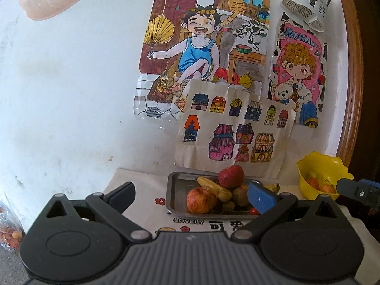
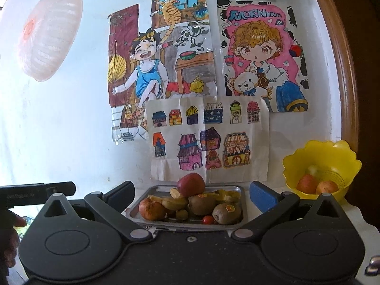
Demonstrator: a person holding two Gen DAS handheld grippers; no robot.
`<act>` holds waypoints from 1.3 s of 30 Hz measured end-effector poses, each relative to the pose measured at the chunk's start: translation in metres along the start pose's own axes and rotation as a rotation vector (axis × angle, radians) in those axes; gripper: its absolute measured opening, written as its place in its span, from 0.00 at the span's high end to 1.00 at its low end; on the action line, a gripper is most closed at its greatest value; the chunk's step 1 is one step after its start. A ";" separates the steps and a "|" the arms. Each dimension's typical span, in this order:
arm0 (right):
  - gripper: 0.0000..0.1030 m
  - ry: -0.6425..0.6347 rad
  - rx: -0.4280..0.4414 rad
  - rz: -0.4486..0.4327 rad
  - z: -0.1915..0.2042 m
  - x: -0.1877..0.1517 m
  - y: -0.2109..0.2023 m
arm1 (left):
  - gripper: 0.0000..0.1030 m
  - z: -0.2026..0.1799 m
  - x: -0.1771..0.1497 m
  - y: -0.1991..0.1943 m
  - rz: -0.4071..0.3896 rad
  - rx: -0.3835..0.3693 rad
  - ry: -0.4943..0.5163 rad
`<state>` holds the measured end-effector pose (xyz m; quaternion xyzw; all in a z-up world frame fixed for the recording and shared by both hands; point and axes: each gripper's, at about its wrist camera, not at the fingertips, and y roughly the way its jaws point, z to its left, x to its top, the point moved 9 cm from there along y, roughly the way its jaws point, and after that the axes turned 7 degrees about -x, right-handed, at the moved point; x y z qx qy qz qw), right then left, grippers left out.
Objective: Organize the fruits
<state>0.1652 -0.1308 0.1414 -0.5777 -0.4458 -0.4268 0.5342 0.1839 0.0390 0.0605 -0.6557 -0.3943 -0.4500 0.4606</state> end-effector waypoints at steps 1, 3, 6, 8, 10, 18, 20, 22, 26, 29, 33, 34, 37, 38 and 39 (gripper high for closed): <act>0.01 -0.001 -0.003 0.002 0.000 -0.003 -0.001 | 0.00 0.000 -0.002 -0.001 -0.001 0.001 0.005; 0.01 0.000 -0.008 0.005 0.001 -0.009 -0.003 | 0.00 -0.001 -0.005 -0.004 -0.003 0.002 0.013; 0.01 0.003 -0.012 0.009 0.002 -0.016 -0.006 | 0.00 -0.001 -0.010 -0.007 0.002 0.001 0.018; 0.01 0.000 -0.016 0.007 0.003 -0.020 -0.009 | 0.00 0.000 -0.014 -0.009 0.002 0.001 0.016; 0.01 -0.014 -0.033 -0.001 0.002 -0.024 -0.012 | 0.00 0.001 -0.019 -0.010 0.003 0.003 0.014; 0.01 -0.077 -0.115 -0.014 -0.003 -0.047 -0.013 | 0.00 0.007 -0.046 0.000 0.041 0.001 -0.048; 0.01 -0.065 -0.121 0.004 -0.005 -0.056 -0.011 | 0.00 0.008 -0.053 0.004 0.058 0.000 -0.063; 0.01 -0.060 -0.115 0.016 -0.006 -0.062 -0.009 | 0.00 0.010 -0.061 0.006 0.073 0.003 -0.076; 0.01 -0.075 -0.108 0.031 -0.003 -0.073 -0.007 | 0.00 0.012 -0.071 0.004 0.070 0.009 -0.066; 0.01 -0.063 -0.096 0.038 -0.001 -0.080 -0.004 | 0.00 0.013 -0.080 0.004 0.072 0.023 -0.060; 0.01 -0.048 -0.098 0.049 0.001 -0.091 -0.002 | 0.00 0.017 -0.091 0.004 0.075 0.042 -0.067; 0.01 -0.039 -0.099 0.047 0.001 -0.092 -0.002 | 0.00 0.018 -0.093 0.005 0.074 0.046 -0.062; 0.01 -0.024 -0.101 0.048 0.002 -0.098 -0.001 | 0.00 0.018 -0.099 0.005 0.075 0.050 -0.049; 0.01 -0.025 -0.101 0.053 0.002 -0.100 0.000 | 0.00 0.018 -0.101 0.005 0.079 0.048 -0.045; 0.01 -0.025 -0.099 0.062 0.003 -0.104 0.001 | 0.00 0.017 -0.103 0.005 0.081 0.048 -0.040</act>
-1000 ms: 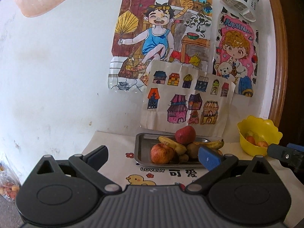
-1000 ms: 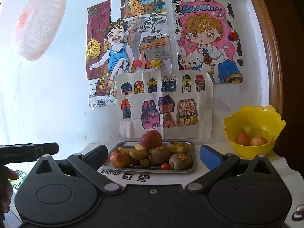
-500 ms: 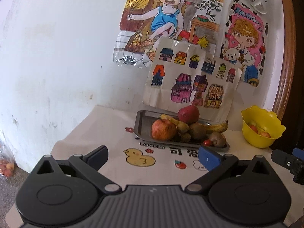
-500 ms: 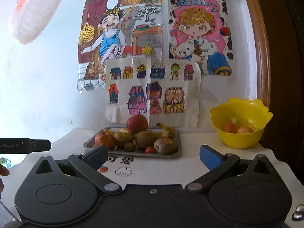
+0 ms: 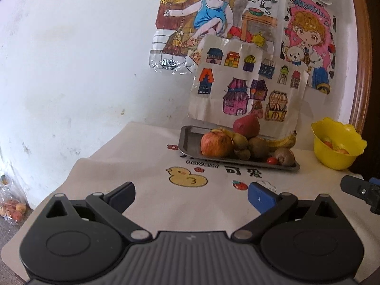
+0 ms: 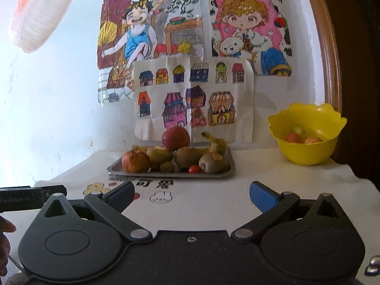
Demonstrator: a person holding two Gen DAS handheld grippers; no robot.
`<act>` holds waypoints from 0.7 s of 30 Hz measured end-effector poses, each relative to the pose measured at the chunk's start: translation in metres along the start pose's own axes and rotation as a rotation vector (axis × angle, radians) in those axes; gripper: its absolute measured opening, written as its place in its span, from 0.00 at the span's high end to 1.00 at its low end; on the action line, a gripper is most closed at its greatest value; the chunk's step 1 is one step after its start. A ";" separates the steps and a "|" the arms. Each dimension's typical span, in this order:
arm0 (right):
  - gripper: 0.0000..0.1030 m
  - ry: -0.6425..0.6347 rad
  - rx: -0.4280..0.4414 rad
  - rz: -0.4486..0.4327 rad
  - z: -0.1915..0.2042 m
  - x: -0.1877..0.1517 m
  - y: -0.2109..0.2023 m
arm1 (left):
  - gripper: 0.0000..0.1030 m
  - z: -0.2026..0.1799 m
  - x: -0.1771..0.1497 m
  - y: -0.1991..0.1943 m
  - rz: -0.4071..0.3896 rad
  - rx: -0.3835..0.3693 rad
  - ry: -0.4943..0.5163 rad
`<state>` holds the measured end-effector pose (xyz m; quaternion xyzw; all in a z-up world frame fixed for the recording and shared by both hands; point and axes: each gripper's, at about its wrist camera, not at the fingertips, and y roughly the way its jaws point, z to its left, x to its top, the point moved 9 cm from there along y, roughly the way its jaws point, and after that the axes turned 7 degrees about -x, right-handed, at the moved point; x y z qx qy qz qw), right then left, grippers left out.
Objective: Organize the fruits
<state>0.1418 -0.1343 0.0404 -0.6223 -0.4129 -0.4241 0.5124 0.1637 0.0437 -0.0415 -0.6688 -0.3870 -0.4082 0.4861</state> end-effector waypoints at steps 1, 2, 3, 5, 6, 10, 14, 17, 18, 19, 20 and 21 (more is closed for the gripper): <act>0.01 0.000 0.001 0.006 0.000 -0.002 0.001 | 0.00 -0.001 -0.002 0.000 0.002 -0.001 0.007; 0.01 0.002 0.001 0.012 0.000 -0.005 0.003 | 0.00 -0.001 -0.003 0.000 0.002 -0.003 0.013; 0.01 0.002 0.000 0.017 0.000 -0.007 0.004 | 0.00 -0.001 -0.003 0.000 -0.001 -0.001 0.019; 0.01 0.006 -0.005 0.025 -0.002 -0.010 0.006 | 0.00 -0.001 -0.004 -0.001 -0.001 0.002 0.025; 0.01 0.009 -0.007 0.028 -0.003 -0.011 0.007 | 0.00 -0.001 -0.005 0.000 0.003 0.001 0.025; 0.01 0.018 -0.014 0.032 -0.006 -0.015 0.009 | 0.00 0.000 -0.008 0.003 0.025 -0.001 0.014; 0.01 0.016 -0.014 0.023 -0.006 -0.016 0.009 | 0.00 0.000 -0.008 0.003 0.025 -0.001 0.013; 0.01 0.019 -0.009 0.019 -0.006 -0.016 0.008 | 0.00 0.000 -0.008 0.003 0.026 -0.002 0.012; 0.01 0.019 -0.008 0.018 -0.006 -0.016 0.008 | 0.00 0.000 -0.009 0.003 0.028 -0.003 0.012; 0.01 0.021 -0.007 0.019 -0.006 -0.015 0.008 | 0.00 0.001 -0.009 0.003 0.030 -0.003 0.011; 0.01 0.022 -0.007 0.019 -0.006 -0.015 0.009 | 0.00 0.001 -0.009 0.003 0.031 -0.005 0.010; 0.01 0.022 -0.009 0.020 -0.006 -0.016 0.008 | 0.00 0.001 -0.009 0.004 0.034 -0.007 0.010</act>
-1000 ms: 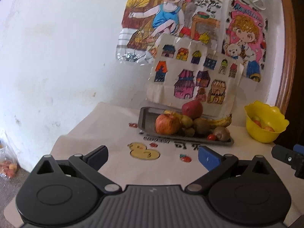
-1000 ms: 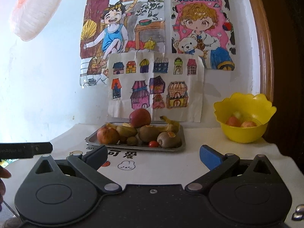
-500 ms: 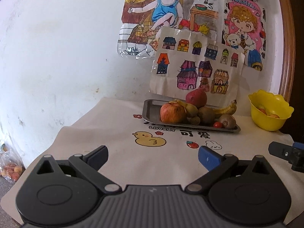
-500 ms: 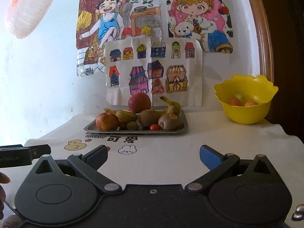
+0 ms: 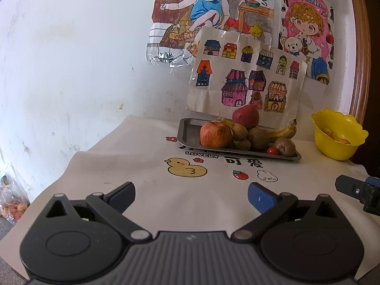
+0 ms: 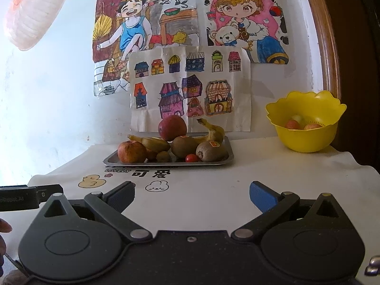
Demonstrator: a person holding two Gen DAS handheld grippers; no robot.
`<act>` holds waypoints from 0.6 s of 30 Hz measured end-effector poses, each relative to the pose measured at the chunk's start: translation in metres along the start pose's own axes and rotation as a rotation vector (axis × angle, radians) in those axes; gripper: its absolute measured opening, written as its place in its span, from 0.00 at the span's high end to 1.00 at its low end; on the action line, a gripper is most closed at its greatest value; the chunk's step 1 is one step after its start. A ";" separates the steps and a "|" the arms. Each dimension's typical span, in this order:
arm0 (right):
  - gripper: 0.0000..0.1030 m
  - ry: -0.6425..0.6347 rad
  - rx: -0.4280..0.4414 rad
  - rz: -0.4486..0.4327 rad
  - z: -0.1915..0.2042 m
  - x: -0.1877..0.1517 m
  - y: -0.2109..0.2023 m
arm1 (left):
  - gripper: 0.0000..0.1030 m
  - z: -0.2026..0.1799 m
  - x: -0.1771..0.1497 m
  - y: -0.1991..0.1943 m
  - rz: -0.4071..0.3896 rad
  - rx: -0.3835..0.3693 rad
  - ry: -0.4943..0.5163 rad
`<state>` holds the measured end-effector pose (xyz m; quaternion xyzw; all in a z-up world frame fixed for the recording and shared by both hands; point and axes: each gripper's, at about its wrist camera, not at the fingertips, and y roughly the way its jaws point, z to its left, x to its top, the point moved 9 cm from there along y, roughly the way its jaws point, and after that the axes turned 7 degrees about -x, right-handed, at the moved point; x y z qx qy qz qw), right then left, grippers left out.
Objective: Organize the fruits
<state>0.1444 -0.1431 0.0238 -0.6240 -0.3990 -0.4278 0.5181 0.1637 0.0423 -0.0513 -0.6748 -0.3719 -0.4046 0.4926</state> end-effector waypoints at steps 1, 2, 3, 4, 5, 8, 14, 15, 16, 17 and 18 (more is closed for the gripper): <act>0.01 0.000 -0.002 0.001 0.000 0.000 0.000 | 0.00 0.000 0.000 0.000 0.002 -0.001 0.000; 0.01 0.003 -0.002 0.002 -0.001 -0.001 0.000 | 0.00 0.000 0.000 0.001 0.003 -0.002 0.000; 0.01 0.007 -0.001 0.005 -0.001 -0.001 0.000 | 0.00 0.000 0.000 0.001 0.004 -0.003 0.001; 0.01 0.010 -0.002 0.006 -0.002 -0.001 0.000 | 0.00 -0.001 0.000 0.001 0.004 -0.004 0.003; 0.01 0.010 -0.002 0.007 -0.002 -0.002 0.000 | 0.00 -0.001 0.000 0.001 0.004 -0.004 0.003; 0.01 0.012 -0.001 0.007 -0.002 -0.002 0.000 | 0.00 -0.002 0.001 0.000 0.002 -0.003 0.002; 0.01 0.011 -0.001 0.007 -0.003 -0.002 0.000 | 0.00 -0.002 0.001 0.000 0.004 -0.005 0.005; 0.01 0.012 -0.001 0.006 -0.003 -0.002 -0.001 | 0.00 -0.003 0.001 0.000 0.009 -0.006 0.007; 0.01 0.014 -0.002 0.006 -0.003 -0.002 0.000 | 0.00 -0.003 0.000 0.000 0.015 -0.008 0.010; 0.01 0.016 -0.003 0.007 -0.003 -0.002 0.000 | 0.00 -0.004 0.000 0.001 0.019 -0.009 0.012; 0.01 0.021 -0.004 0.008 -0.003 -0.003 0.000 | 0.00 -0.004 0.000 0.001 0.023 -0.010 0.015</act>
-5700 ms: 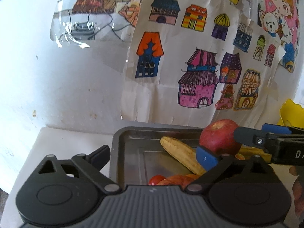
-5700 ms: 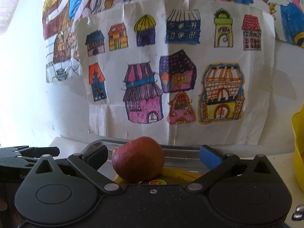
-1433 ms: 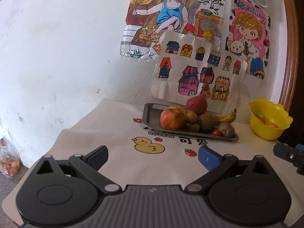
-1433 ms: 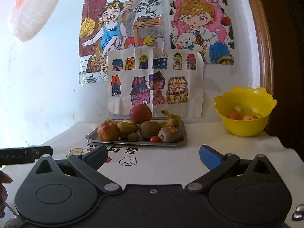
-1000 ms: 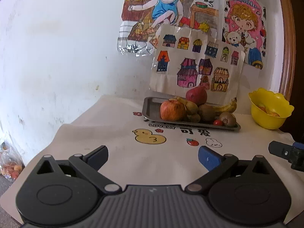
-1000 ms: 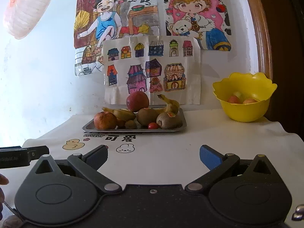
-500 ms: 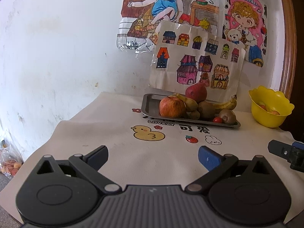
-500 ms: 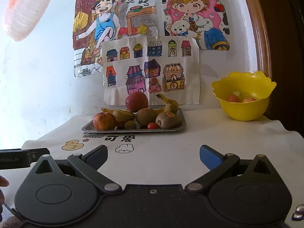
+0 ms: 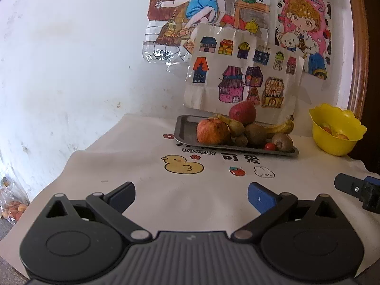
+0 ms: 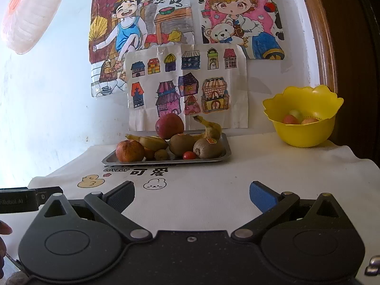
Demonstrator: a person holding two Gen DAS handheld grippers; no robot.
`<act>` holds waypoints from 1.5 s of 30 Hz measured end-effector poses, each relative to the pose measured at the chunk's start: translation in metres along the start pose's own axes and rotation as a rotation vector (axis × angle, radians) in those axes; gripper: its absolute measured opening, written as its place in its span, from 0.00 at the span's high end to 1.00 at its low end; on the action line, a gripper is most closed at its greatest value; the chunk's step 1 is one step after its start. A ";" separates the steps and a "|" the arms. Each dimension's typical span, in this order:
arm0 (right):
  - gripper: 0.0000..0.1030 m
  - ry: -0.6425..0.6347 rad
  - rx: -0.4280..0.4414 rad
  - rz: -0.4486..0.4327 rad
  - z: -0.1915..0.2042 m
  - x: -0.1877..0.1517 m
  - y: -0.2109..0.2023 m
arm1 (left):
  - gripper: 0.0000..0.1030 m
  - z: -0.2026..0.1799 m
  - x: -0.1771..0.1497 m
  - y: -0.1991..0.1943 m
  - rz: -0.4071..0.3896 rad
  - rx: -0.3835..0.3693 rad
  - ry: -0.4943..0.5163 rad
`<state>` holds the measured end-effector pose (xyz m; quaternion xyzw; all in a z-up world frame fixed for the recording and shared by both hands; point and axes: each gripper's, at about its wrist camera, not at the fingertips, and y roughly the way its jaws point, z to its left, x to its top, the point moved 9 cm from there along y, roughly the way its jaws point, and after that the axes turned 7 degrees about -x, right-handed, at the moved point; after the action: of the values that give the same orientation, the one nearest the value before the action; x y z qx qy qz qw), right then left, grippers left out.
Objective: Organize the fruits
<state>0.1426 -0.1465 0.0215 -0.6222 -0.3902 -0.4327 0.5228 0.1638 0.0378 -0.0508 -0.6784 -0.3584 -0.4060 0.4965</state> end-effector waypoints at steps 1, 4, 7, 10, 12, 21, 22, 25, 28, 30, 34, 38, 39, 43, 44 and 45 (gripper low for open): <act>0.01 0.005 0.000 0.002 -0.001 -0.001 0.000 | 0.00 -0.001 0.000 0.000 0.002 0.000 0.004; 0.01 0.011 0.006 0.004 0.000 -0.003 -0.001 | 0.00 -0.002 0.000 0.000 0.004 0.004 0.012; 0.01 0.015 0.014 0.006 0.000 -0.004 -0.001 | 0.00 -0.002 0.000 -0.001 0.007 0.005 0.013; 0.01 0.021 0.034 0.007 0.003 -0.004 -0.001 | 0.00 -0.002 0.000 -0.001 0.014 0.007 0.014; 0.01 0.021 0.040 0.007 0.004 -0.004 -0.001 | 0.00 -0.002 0.000 -0.002 0.016 0.015 0.014; 0.01 0.033 0.066 0.023 0.006 -0.007 -0.002 | 0.00 -0.005 0.000 -0.003 0.012 0.029 0.032; 0.01 0.033 0.067 0.027 0.006 -0.008 -0.002 | 0.00 -0.005 -0.001 -0.003 0.011 0.028 0.033; 0.01 0.032 0.066 0.031 0.006 -0.010 -0.003 | 0.00 -0.006 -0.002 -0.003 0.013 0.031 0.034; 0.01 0.032 0.065 0.034 0.007 -0.012 -0.004 | 0.00 -0.005 -0.003 -0.002 0.026 0.051 0.044; 0.01 0.029 0.065 0.037 0.008 -0.013 -0.005 | 0.00 -0.004 -0.005 -0.001 0.038 0.069 0.051; 0.01 0.017 0.069 0.040 0.012 -0.014 -0.006 | 0.00 -0.001 -0.007 -0.001 0.046 0.077 0.046; 0.01 0.014 0.070 0.039 0.013 -0.014 -0.007 | 0.00 0.000 -0.009 -0.001 0.050 0.075 0.036; 0.01 0.014 0.069 0.040 0.013 -0.014 -0.007 | 0.00 0.001 -0.009 -0.001 0.051 0.074 0.035; 0.01 0.014 0.071 0.042 0.013 -0.014 -0.007 | 0.00 0.002 -0.010 -0.002 0.052 0.072 0.031; 0.01 0.013 0.071 0.043 0.013 -0.015 -0.007 | 0.00 0.002 -0.010 -0.001 0.054 0.071 0.031; 0.01 0.013 0.071 0.044 0.013 -0.015 -0.007 | 0.00 0.002 -0.010 -0.002 0.054 0.070 0.031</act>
<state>0.1330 -0.1328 0.0083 -0.6090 -0.3882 -0.4111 0.5562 0.1587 0.0391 -0.0595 -0.6636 -0.3463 -0.3901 0.5362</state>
